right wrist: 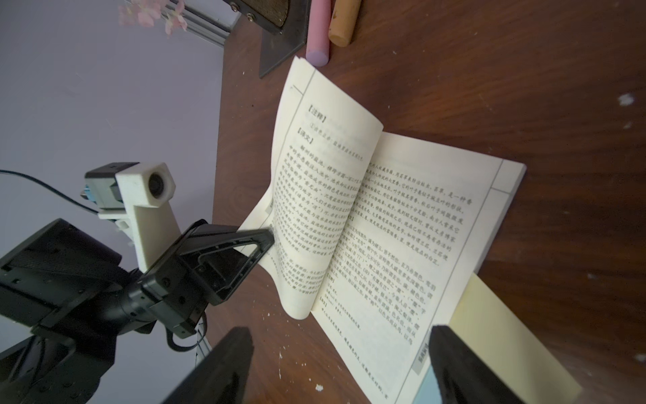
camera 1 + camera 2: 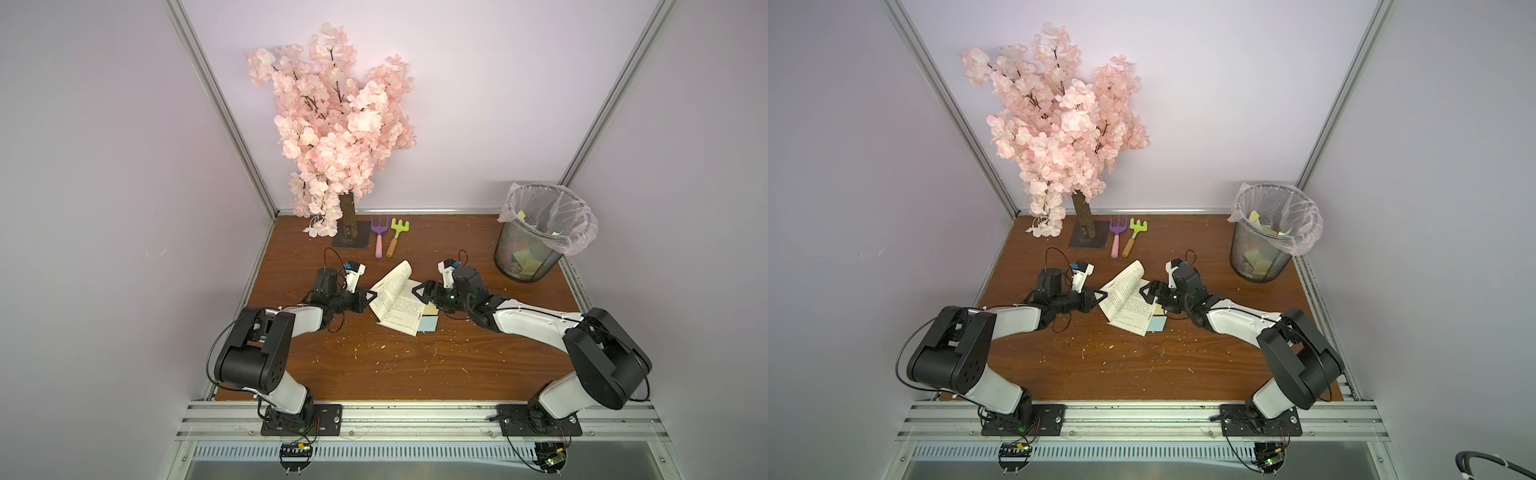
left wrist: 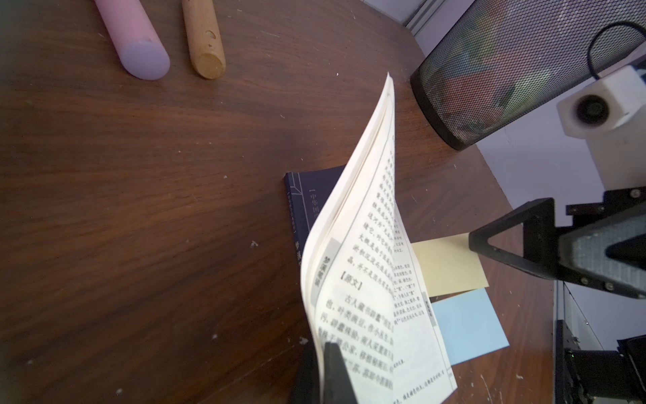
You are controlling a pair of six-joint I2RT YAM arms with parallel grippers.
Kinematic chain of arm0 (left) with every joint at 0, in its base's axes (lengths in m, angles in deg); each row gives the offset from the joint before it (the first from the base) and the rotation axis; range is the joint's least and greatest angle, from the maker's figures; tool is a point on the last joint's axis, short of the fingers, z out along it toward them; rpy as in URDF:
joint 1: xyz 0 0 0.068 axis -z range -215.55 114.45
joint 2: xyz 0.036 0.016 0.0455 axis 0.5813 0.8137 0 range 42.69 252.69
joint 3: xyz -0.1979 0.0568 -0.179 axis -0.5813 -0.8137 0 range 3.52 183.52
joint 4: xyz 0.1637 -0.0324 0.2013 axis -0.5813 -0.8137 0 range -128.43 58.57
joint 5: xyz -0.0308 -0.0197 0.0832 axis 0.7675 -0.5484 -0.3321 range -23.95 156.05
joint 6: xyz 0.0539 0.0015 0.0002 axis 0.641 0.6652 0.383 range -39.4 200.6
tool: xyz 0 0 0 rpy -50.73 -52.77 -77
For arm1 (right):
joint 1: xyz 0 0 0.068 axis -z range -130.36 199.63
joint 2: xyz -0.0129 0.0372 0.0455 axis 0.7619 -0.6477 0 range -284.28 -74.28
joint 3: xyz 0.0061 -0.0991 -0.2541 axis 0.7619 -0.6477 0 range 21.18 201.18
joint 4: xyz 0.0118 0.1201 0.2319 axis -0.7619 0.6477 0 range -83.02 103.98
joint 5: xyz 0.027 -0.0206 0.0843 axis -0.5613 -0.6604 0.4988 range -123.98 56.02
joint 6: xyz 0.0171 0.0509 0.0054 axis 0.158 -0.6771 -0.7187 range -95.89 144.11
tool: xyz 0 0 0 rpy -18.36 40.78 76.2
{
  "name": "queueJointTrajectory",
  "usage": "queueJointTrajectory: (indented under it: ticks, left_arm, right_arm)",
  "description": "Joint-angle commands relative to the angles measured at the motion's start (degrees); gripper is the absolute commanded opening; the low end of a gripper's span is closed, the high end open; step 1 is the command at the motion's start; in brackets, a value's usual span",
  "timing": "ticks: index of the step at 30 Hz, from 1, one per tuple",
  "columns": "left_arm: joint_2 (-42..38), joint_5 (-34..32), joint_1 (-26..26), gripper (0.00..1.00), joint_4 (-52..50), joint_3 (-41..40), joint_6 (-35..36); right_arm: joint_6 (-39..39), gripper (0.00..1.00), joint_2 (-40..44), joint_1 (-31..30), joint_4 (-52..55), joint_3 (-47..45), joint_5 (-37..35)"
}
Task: Peel off the used sticky note
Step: Turn the page of the book at the center of the board.
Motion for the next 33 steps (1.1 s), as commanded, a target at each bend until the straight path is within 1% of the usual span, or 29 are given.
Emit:
queueJointTrajectory:
  ticks: [1,7,13,21,32,33]
  left_arm:
    - [1.3,0.7,-0.6,0.03,-2.9,0.4,0.1]
    - [1.4,0.8,-0.7,0.04,-3.0,0.4,0.1]
    - [1.7,1.0,-0.7,0.04,-3.2,0.6,0.0]
    - [1.7,1.1,-0.9,0.04,-3.2,0.7,0.0]
    - [1.8,1.3,-0.9,0.04,-3.2,0.6,0.0]
    - [1.8,1.3,-0.9,0.04,-3.2,0.6,0.0]
  right_arm:
    - [-1.8,0.82,-2.2,-1.0,-4.5,-0.4,0.5]
    - [-2.3,0.82,-5.1,-1.7,-5.7,-1.5,0.2]
    - [-2.0,0.82,-5.3,-2.0,-6.2,-3.3,-1.3]
    - [-3.0,0.82,-8.0,-2.8,-8.6,-2.1,0.3]
    - [-6.3,0.82,-9.3,-2.9,-13.0,-1.3,2.2]
    - [-6.4,0.81,-9.4,-2.9,-13.4,-1.2,3.9]
